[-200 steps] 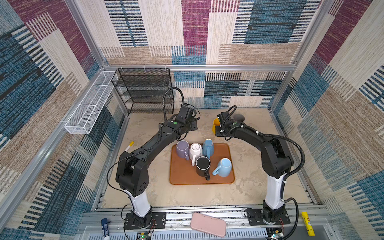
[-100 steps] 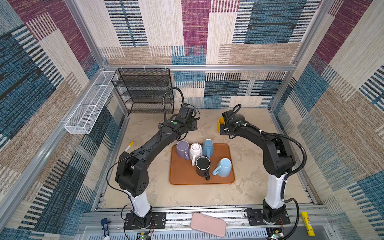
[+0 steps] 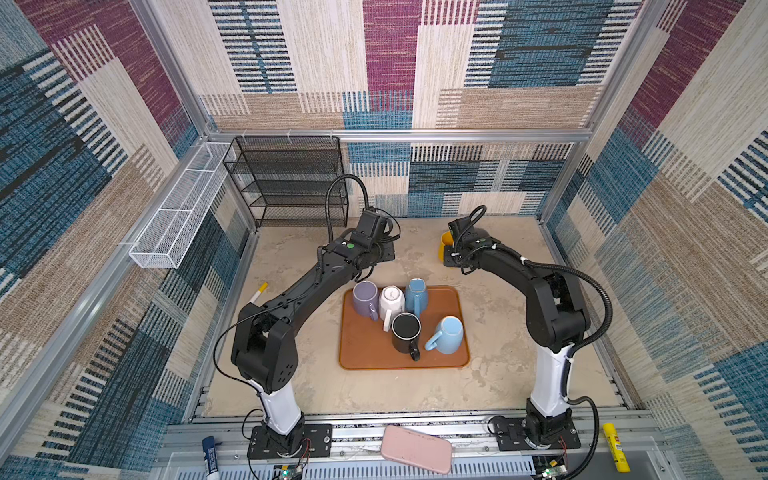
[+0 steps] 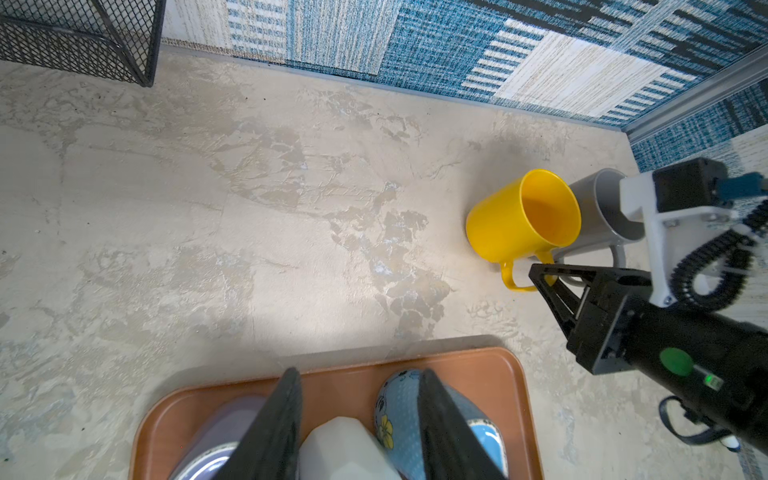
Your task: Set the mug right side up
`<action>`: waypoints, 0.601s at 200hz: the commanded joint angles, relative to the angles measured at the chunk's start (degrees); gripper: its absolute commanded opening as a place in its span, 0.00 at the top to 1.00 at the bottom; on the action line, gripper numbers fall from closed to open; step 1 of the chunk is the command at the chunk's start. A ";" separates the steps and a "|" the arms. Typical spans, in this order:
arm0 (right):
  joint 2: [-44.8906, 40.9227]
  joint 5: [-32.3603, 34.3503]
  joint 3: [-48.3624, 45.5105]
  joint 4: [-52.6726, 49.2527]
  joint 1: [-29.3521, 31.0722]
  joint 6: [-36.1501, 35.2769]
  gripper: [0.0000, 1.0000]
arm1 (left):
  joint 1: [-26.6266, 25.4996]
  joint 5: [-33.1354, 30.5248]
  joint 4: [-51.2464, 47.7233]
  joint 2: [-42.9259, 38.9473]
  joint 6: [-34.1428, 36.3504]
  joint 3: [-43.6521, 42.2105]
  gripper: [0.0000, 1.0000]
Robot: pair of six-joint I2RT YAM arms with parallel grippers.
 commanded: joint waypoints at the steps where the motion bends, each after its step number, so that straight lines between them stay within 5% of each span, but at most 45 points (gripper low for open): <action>1: -0.03 -0.21 0.65 1.58 -0.06 -0.84 0.79 | -0.01 -0.42 -0.76 0.03 0.45 0.40 0.57; 59: -3.27 -0.70 -0.39 1.07 -0.09 -1.09 0.66 | 0.03 -1.17 -1.64 -0.28 0.54 0.40 0.55; 120: -9.26 -2.04 -3.54 0.55 -0.03 -1.28 0.64 | 0.08 -1.77 -2.30 -0.68 0.45 -0.09 0.54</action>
